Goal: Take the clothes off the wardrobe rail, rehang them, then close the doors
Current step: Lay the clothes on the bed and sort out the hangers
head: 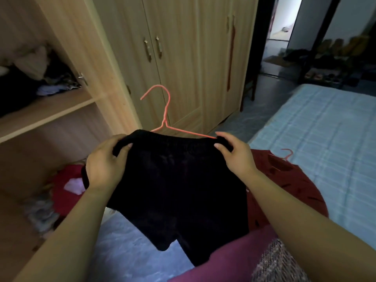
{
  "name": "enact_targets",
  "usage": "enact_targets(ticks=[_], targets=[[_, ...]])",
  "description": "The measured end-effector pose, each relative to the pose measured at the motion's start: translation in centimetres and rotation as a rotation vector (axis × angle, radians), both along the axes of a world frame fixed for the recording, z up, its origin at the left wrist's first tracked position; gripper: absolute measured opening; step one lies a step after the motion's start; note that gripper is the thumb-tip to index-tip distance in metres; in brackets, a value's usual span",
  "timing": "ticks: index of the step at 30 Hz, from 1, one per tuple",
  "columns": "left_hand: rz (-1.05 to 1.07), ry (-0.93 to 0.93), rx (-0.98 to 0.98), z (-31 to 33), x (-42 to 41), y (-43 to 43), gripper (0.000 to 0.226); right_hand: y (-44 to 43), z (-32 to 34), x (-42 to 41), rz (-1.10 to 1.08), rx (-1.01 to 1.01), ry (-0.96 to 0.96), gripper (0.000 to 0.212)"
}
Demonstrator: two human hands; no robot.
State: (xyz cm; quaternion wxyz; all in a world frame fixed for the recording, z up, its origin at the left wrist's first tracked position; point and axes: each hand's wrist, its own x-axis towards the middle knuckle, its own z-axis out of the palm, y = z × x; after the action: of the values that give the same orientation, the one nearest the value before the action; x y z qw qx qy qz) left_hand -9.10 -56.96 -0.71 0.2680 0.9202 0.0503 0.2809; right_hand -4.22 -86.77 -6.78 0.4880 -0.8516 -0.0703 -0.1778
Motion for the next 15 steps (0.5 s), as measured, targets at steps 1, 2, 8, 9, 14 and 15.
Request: enact_targets(ticks=[1,2,8,9,14,15], targets=[[-0.004,0.002,-0.017,-0.3,-0.3,1.8,0.023,1.9,0.2,-0.3,-0.014,0.006,-0.008,0.032],[-0.011,0.007,-0.034,-0.5,-0.5,3.7,0.023,3.9,0.4,-0.7,-0.033,0.015,-0.025,0.032],[-0.047,0.010,-0.104,0.3,-1.1,14.9,0.029,15.2,3.4,-2.3,-0.144,0.044,-0.149,0.026],[-0.055,0.013,-0.112,0.5,-1.2,16.3,0.030,16.6,4.0,-2.7,-0.158,0.054,-0.168,0.025],[-0.104,-0.020,-0.150,1.7,-3.7,21.0,0.030,20.7,5.6,-6.8,-0.196,0.063,-0.213,0.023],[-0.108,-0.026,-0.143,1.8,-4.5,21.8,0.029,21.3,5.6,-8.0,-0.188,0.053,-0.204,0.023]])
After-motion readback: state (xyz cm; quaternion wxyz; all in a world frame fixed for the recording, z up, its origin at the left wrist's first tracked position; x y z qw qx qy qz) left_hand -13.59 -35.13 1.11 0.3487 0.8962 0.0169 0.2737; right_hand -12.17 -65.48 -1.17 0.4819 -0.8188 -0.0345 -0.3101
